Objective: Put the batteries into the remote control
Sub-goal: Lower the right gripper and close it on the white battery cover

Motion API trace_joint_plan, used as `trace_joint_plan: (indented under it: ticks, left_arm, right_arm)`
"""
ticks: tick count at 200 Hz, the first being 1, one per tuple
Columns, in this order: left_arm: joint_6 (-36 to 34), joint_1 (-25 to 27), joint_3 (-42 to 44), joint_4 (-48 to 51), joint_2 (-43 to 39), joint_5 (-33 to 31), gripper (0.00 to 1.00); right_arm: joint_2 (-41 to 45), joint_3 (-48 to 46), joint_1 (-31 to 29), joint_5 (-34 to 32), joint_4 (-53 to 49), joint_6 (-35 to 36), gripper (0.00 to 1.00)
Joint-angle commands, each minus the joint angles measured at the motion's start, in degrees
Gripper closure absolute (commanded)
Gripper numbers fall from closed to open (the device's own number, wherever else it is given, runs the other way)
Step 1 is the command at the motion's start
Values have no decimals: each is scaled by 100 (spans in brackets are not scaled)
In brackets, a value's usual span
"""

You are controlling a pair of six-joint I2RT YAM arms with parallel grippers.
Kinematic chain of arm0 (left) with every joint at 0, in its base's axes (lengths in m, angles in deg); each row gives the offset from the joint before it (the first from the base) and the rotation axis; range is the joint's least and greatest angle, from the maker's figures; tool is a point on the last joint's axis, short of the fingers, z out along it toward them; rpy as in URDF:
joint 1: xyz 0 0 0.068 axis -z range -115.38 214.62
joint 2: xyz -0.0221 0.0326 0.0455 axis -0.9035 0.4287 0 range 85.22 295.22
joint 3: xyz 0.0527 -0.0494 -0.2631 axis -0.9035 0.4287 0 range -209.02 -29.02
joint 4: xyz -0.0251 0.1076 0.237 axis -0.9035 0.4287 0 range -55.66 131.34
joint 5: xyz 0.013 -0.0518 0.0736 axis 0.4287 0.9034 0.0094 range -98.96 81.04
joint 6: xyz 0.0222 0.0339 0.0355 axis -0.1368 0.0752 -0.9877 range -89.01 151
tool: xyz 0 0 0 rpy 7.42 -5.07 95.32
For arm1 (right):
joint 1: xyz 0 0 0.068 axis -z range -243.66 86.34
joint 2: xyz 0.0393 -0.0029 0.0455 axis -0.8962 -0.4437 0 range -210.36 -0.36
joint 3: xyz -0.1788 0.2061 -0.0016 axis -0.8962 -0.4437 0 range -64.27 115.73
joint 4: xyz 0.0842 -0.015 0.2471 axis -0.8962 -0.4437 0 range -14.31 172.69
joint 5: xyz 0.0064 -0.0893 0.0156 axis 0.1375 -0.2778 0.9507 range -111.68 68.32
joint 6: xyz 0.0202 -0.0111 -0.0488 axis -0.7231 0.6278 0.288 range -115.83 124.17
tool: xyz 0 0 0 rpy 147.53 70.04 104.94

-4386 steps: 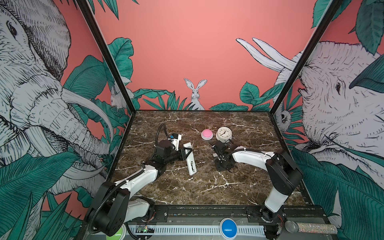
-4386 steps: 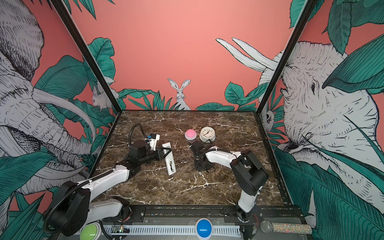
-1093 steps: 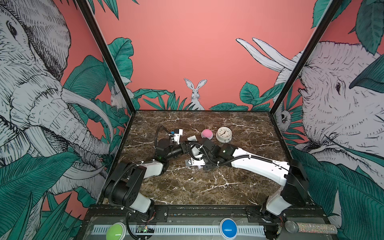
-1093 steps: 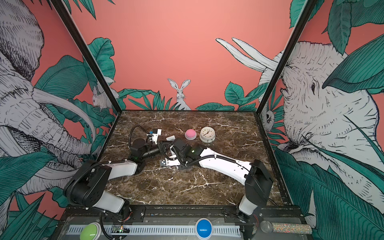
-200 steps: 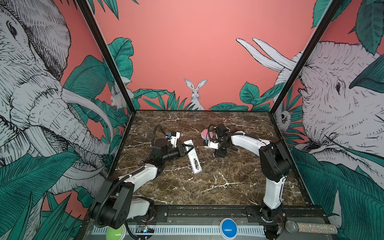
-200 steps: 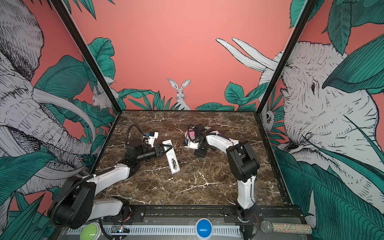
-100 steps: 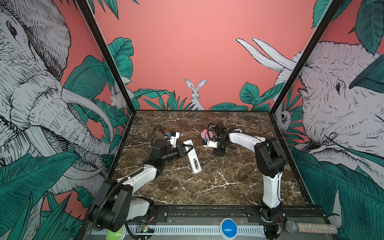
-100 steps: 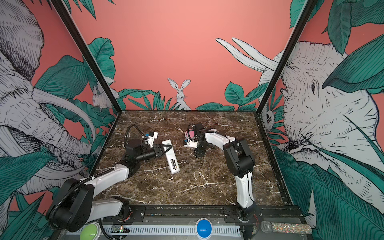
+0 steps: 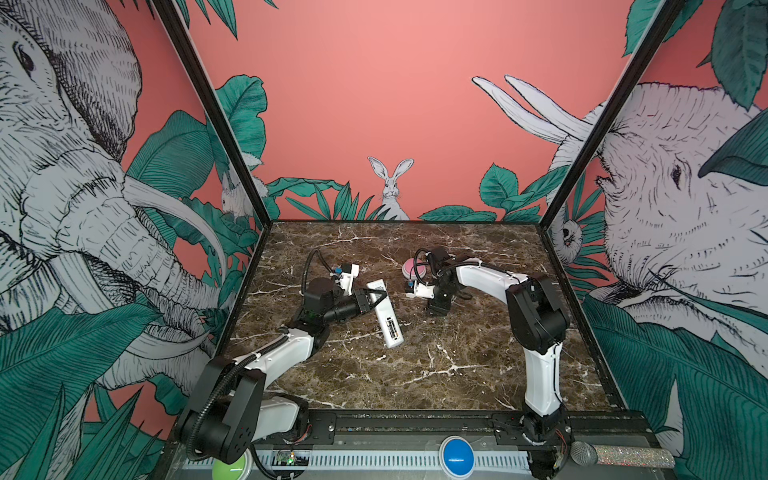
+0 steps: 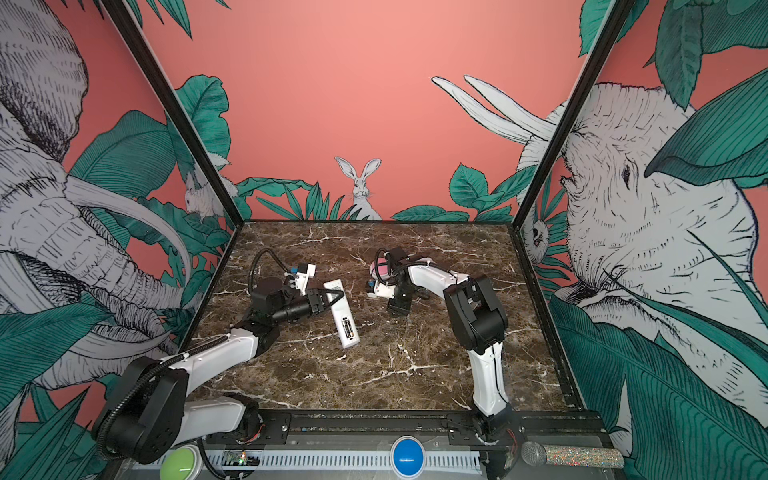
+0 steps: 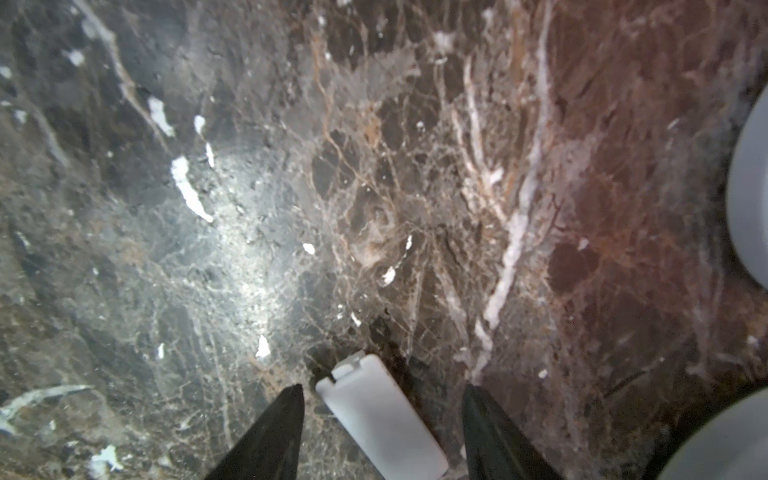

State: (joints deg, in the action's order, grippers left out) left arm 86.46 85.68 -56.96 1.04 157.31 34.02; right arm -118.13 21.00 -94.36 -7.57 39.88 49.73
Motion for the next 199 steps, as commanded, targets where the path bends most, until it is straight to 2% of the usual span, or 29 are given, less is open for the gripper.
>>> trace_joint_plan:
  ticks: [1,92,117,169,199]
  left_arm:
    - [26,-35,-2,-151,-87,43,100]
    - [26,-29,-19,-152,-44,17,100]
    - [17,-31,-16,-146,-40,-3,100]
    - [-9,-32,-12,-121,-38,-18,100]
    - [-62,-29,-28,-50,-46,-35,100]
  right_arm:
    - [-84,130,11,15,-188,120,38]
    - [-153,85,10,-136,-136,111,44]
    - [-158,46,11,-178,-97,102,51]
    - [-80,-53,2,-185,-96,-20,55]
    - [-23,-148,-6,-206,-97,-103,61]
